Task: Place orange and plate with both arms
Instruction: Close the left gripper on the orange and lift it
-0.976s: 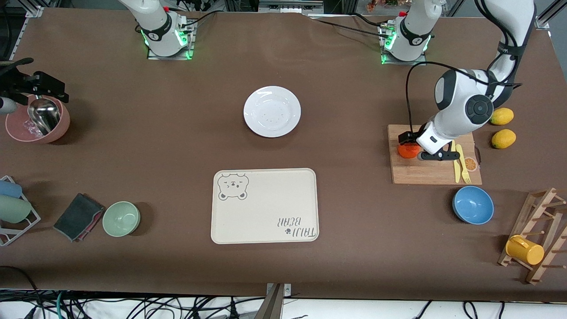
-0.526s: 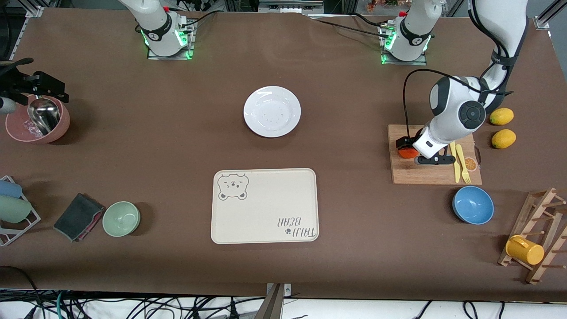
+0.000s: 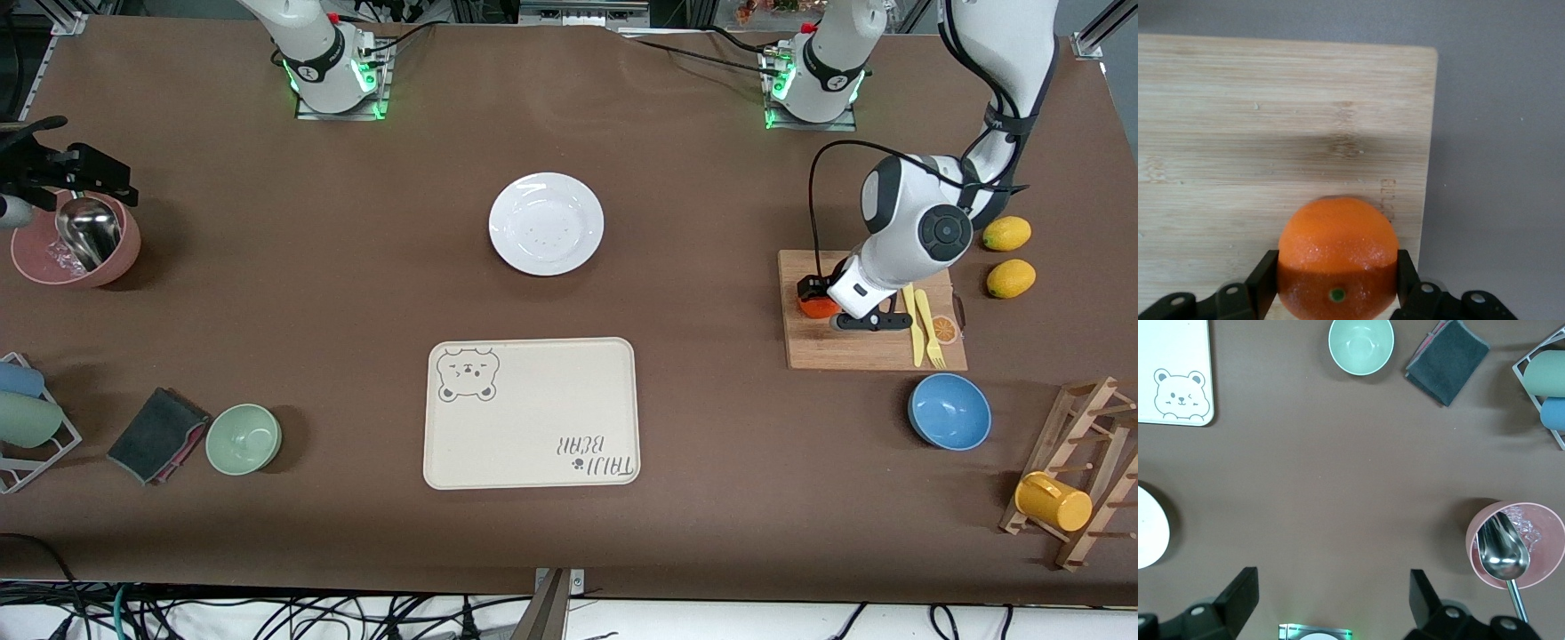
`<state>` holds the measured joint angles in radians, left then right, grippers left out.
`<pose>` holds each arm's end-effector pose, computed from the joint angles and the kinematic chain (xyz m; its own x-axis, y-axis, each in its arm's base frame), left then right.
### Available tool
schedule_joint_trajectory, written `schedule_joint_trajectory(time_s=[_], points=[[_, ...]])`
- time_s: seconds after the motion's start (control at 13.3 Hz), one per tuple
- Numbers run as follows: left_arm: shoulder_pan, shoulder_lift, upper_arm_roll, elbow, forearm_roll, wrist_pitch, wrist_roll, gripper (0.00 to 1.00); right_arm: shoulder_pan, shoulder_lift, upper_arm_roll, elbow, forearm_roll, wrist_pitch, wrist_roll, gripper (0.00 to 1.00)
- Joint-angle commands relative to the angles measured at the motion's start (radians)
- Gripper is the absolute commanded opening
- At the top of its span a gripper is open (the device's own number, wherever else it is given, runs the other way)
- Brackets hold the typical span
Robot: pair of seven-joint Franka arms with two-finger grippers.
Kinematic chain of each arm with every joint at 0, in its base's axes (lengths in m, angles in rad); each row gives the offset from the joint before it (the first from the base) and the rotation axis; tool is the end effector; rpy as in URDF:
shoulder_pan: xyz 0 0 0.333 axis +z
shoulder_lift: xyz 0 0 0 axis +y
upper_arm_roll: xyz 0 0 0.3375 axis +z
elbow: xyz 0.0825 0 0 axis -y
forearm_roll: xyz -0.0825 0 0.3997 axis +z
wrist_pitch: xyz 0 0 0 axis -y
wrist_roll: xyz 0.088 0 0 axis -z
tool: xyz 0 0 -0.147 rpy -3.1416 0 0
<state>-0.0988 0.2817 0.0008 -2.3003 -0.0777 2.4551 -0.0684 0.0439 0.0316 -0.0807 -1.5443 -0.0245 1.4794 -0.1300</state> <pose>0.5212 -0.0532 0.1824 0.9910 0.0312 -0.1303 0.0357 -0.9988 0.0322 0.5661 -0.0239 0.5935 0.9909 0.0908 -0.0989 0.0926 -0.9956 0.0143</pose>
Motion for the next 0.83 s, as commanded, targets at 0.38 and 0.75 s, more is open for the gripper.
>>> schedule_joint_trajectory(time_s=[0.38,0.75], points=[[-0.116,-0.154,-0.093,0.033,-0.16,-0.071,-0.069,0.0,0.001,-0.012,-0.004,-0.007,0.006,-0.01,-0.007,1.0],[-0.24,-0.121,-0.205,0.111,-0.16,-0.073,-0.391,0.0,0.001,-0.012,-0.004,-0.007,0.006,-0.011,-0.008,1.0]])
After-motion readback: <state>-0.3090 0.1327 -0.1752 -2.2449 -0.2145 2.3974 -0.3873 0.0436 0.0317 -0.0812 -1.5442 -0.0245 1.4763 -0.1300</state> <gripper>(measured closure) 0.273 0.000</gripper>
